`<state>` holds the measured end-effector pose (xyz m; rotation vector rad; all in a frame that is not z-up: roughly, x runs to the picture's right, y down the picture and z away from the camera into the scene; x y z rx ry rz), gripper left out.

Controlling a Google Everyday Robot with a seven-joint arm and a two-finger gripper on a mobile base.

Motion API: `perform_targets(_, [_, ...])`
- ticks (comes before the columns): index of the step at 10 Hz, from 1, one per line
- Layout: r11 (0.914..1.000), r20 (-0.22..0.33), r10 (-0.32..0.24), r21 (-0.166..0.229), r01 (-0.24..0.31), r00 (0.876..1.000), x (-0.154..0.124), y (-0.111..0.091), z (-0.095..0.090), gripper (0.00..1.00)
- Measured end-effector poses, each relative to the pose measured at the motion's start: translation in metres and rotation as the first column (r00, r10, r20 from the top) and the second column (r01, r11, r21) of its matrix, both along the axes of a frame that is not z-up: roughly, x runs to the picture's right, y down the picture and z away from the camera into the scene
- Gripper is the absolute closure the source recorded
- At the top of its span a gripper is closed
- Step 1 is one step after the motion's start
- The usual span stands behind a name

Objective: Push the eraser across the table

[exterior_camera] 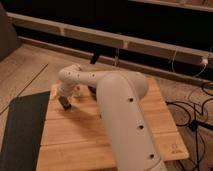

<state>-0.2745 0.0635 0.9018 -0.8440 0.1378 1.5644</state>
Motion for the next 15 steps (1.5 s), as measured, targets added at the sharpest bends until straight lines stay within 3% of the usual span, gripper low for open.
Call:
perform_targets(5, [1.0,-0.002,-0.006,-0.002,0.006,1.0,0.001,0.002,0.002,0.35])
perform_targets(7, [0.9987,-0.027,-0.047,0.017,0.048,0.998,0.006,-0.003,0.014,0.35])
perform_targets(10, [0.985,-0.059,-0.156,0.065,0.16,0.986,-0.004,-0.014,0.024,0.35])
perform_targets(12, [0.9794,-0.051,-0.192,0.054,0.195,0.98,-0.018,-0.006,0.027,0.35])
perform_targets(15, [0.9752,-0.003,-0.221,-0.002,0.221,0.975,-0.049,0.02,0.03,0.35])
